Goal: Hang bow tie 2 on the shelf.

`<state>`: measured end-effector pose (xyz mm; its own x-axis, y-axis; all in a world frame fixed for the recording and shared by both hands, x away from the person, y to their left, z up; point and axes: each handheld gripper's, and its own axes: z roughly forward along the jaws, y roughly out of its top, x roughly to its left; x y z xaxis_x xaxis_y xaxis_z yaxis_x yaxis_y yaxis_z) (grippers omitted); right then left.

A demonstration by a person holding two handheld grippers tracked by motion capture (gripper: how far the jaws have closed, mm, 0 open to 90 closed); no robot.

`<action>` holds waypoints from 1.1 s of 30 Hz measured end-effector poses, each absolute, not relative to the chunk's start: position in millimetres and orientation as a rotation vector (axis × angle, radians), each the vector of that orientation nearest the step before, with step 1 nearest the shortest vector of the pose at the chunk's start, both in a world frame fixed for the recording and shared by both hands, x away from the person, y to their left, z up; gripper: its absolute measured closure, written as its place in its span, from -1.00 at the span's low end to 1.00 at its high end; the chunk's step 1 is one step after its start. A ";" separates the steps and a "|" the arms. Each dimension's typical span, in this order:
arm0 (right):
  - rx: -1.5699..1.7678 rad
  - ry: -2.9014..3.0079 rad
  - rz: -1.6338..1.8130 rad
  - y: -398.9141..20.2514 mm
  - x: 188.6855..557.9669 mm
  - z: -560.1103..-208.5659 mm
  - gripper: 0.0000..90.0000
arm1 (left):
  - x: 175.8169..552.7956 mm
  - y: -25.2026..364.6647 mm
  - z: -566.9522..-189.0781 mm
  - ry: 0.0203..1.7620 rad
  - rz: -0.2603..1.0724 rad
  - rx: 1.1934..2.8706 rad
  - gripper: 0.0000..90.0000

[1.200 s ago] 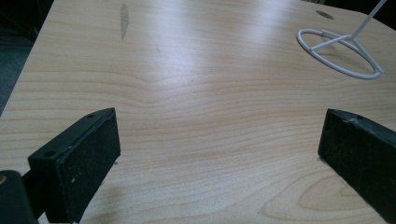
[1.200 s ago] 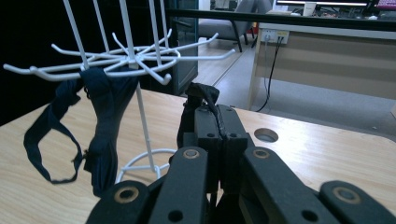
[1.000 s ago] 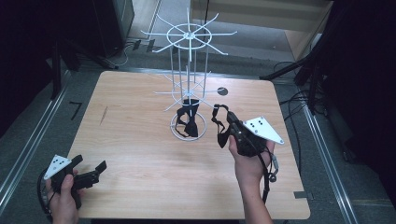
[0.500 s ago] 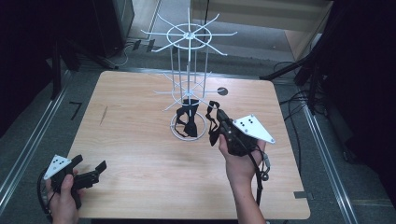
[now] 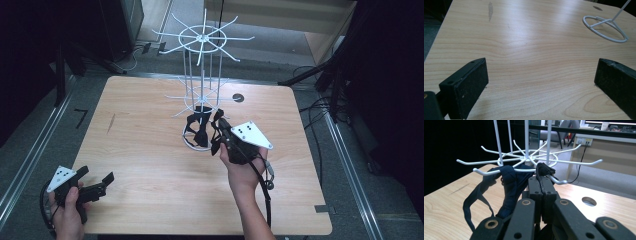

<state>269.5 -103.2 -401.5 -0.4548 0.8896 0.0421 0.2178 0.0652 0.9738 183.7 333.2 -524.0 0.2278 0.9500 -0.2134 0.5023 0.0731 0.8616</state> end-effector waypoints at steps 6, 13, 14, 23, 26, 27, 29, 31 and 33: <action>1.112 1.778 1.402 -92.0 278.1 -408.5 1.00 | 183.7 333.3 -524.1 1.406 0.601 1.565 -1.00; 1.142 1.804 1.399 -92.7 287.8 -417.1 0.82 | 183.7 333.4 -524.2 1.407 0.598 1.559 -1.00; 1.142 1.804 1.399 -92.7 287.8 -417.1 0.82 | 183.7 333.4 -524.2 1.407 0.598 1.559 -1.00; 1.153 1.827 1.447 -110.3 283.9 -426.5 0.03 | 183.6 333.1 -524.1 1.407 0.603 1.563 -1.00; 1.158 1.820 1.450 -119.9 281.9 -430.6 -0.09 | 183.8 332.8 -524.2 1.406 0.605 1.562 -1.00; 1.165 1.820 1.450 -122.5 280.5 -431.8 -0.13 | 183.8 332.8 -524.2 1.407 0.605 1.561 -1.00; 1.148 1.826 1.454 -128.4 278.1 -434.5 -0.20 | 183.8 332.9 -524.1 1.408 0.600 1.562 -1.00; 1.145 1.829 1.454 -133.5 275.7 -437.4 -0.32 | 183.7 333.0 -524.0 1.410 0.602 1.564 -1.00; 1.140 1.831 1.453 -136.0 274.9 -438.7 -0.36 | 183.7 332.9 -524.0 1.409 0.603 1.565 -1.00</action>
